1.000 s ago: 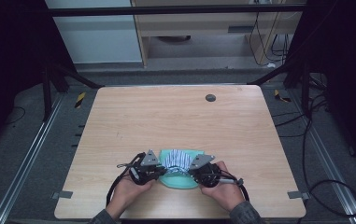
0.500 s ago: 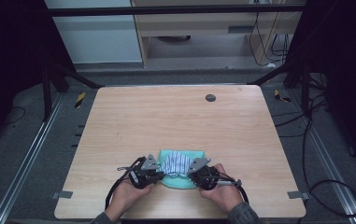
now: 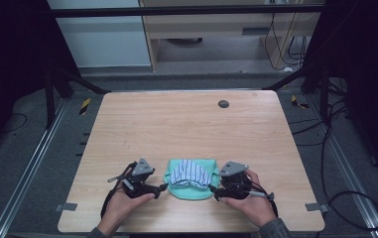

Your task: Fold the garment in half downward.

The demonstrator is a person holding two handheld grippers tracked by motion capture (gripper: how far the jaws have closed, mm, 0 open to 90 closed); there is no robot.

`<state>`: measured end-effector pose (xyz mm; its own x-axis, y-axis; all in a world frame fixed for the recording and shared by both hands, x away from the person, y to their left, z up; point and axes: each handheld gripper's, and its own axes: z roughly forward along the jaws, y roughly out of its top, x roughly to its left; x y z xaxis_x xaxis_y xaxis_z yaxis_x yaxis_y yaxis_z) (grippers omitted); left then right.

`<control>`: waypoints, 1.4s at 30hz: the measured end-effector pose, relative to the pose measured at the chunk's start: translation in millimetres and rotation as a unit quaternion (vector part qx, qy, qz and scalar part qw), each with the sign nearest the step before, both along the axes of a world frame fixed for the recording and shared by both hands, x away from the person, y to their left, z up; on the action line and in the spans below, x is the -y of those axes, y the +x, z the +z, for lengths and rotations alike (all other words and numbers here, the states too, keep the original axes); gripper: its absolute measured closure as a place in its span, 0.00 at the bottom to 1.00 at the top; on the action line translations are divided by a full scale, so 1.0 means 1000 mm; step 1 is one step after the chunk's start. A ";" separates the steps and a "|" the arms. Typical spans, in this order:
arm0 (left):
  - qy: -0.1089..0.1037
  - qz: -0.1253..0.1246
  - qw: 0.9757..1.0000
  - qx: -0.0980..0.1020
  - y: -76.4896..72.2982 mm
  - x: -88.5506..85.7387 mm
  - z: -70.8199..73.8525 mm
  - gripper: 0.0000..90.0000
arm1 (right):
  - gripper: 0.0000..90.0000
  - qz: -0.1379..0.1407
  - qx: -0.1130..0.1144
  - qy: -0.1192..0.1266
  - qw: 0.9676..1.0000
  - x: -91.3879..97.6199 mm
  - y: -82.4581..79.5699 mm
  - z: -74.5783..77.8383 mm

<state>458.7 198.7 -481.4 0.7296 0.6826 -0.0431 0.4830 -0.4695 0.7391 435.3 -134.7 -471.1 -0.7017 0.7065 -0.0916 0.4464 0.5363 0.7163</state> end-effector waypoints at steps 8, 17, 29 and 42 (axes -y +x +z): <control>0.025 0.076 0.997 0.001 0.020 -0.037 -0.005 0.08 | 0.10 -0.091 -0.022 0.006 0.996 0.030 0.023 -0.017; 0.059 0.129 0.990 -0.002 0.033 -0.061 -0.021 0.07 | 0.05 -0.163 -0.038 0.021 0.986 0.052 0.042 -0.037; 0.042 0.137 0.990 0.002 0.039 -0.067 -0.025 0.03 | 0.03 -0.195 -0.025 0.036 0.980 0.068 0.053 -0.040; 0.036 0.169 0.985 0.003 0.048 -0.076 -0.027 0.00 | 0.00 -0.227 -0.022 0.040 0.973 0.074 0.057 -0.041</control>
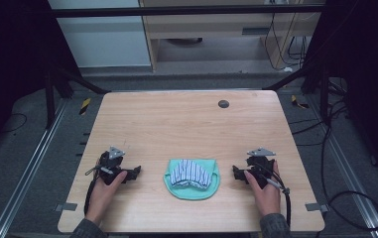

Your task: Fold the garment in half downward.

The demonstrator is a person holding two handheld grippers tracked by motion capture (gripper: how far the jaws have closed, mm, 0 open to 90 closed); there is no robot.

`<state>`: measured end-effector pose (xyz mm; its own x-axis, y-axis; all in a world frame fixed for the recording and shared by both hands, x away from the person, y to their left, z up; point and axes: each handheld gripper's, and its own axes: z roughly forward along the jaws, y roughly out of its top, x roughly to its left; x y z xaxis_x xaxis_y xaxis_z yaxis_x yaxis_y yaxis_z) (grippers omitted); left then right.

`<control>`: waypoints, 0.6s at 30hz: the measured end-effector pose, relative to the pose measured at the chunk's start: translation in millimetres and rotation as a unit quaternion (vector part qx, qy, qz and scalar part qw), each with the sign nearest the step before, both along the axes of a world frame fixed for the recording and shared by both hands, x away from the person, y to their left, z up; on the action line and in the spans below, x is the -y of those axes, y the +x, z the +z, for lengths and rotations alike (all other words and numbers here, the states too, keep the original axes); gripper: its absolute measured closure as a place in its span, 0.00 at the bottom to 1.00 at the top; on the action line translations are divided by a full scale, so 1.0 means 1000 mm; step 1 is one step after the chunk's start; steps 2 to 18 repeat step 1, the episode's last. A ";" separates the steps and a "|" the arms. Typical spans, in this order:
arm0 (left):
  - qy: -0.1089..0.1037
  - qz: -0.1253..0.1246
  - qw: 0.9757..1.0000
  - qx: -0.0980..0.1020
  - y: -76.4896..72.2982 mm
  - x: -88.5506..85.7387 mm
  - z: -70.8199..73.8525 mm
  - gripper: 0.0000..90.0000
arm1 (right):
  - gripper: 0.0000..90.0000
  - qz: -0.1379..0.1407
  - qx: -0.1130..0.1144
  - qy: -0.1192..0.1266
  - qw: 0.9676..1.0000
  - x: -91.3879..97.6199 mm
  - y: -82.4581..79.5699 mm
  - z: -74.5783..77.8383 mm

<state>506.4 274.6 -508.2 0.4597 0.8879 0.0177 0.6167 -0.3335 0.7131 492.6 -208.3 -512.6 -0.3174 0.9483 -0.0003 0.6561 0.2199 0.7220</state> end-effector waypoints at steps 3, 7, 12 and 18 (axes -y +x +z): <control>0.001 0.001 1.000 0.000 0.000 0.000 0.000 0.00 | 0.00 -0.001 0.000 0.000 1.000 0.000 0.000 0.000; 0.001 0.001 1.000 0.000 0.000 0.000 0.000 0.00 | 0.00 -0.001 0.000 0.000 1.000 0.000 0.000 0.000; 0.001 0.001 1.000 0.000 0.000 0.000 0.000 0.00 | 0.00 -0.001 0.000 0.000 1.000 0.000 0.000 0.000; 0.001 0.001 1.000 0.000 0.000 0.000 0.000 0.00 | 0.00 -0.001 0.000 0.000 1.000 0.000 0.000 0.000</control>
